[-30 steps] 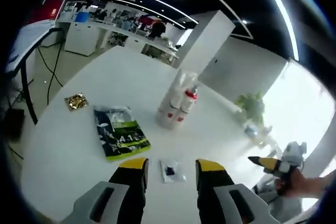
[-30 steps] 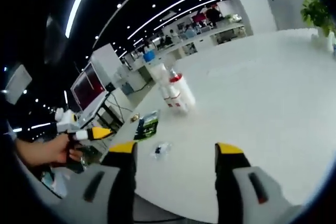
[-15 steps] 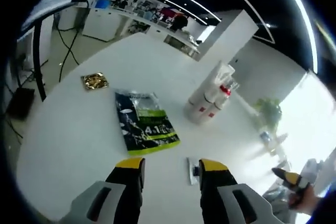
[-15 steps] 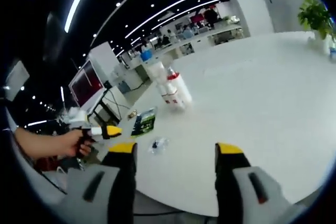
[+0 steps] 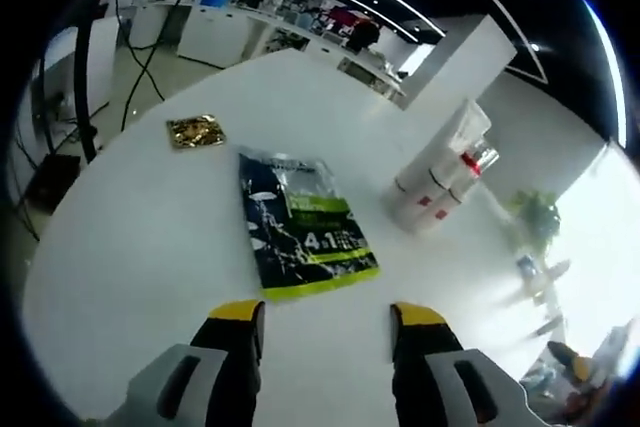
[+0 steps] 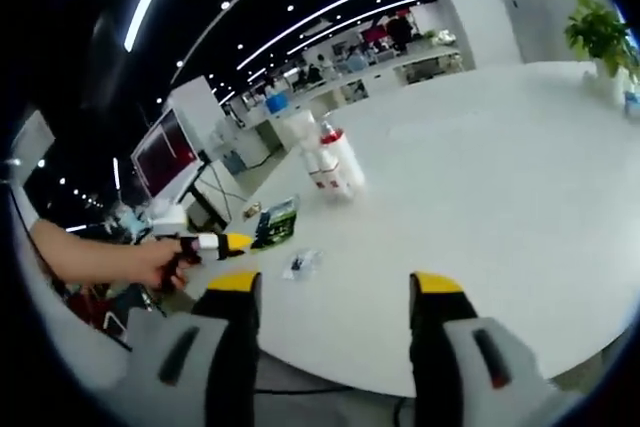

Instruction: Arrange the skincare products in the storage area until every visible bottle or jar stands upright without overlapping.

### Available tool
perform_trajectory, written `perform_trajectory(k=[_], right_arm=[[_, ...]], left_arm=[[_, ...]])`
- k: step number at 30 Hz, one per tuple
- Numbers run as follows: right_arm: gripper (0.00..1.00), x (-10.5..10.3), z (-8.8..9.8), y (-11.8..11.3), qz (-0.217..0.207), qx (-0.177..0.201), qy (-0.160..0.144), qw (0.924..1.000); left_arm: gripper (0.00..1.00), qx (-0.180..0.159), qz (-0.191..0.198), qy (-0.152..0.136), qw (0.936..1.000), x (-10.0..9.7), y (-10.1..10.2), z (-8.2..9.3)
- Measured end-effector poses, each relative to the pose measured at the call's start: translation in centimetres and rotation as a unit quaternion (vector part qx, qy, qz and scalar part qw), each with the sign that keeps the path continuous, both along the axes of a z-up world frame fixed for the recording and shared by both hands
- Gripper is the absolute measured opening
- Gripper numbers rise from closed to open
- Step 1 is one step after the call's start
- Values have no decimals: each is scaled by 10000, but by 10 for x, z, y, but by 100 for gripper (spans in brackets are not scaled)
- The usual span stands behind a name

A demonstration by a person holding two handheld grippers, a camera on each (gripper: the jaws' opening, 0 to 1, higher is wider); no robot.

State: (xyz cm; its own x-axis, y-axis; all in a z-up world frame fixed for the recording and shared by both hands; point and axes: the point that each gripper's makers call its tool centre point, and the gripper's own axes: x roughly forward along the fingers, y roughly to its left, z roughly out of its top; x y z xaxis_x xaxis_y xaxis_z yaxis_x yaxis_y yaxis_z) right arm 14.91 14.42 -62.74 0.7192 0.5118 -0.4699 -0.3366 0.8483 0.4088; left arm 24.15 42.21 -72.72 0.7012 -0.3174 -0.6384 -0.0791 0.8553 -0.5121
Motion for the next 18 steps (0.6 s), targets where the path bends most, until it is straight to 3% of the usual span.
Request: perform_trajectory(k=[6, 7, 9, 14, 18], right_arm=[[61, -9, -4, 13, 372, -264, 5, 9990], [61, -12, -5, 15, 433, -282, 22, 9987], [61, -16, -9, 18, 597, -336, 61, 9976], [61, -11, -11, 11, 453, -264, 144, 9985], [61, -10, -12, 6, 312, -160, 210, 9992]], left_arm=[[57, -66, 230, 32, 9997, 8, 2, -9], [57, 0, 287, -125, 9995, 15, 5, -8], [57, -88, 298, -114, 9995, 18, 2, -9], [57, 93, 193, -168, 9996, 24, -1, -9], [56, -18, 294, -201, 9994, 28, -1, -8]])
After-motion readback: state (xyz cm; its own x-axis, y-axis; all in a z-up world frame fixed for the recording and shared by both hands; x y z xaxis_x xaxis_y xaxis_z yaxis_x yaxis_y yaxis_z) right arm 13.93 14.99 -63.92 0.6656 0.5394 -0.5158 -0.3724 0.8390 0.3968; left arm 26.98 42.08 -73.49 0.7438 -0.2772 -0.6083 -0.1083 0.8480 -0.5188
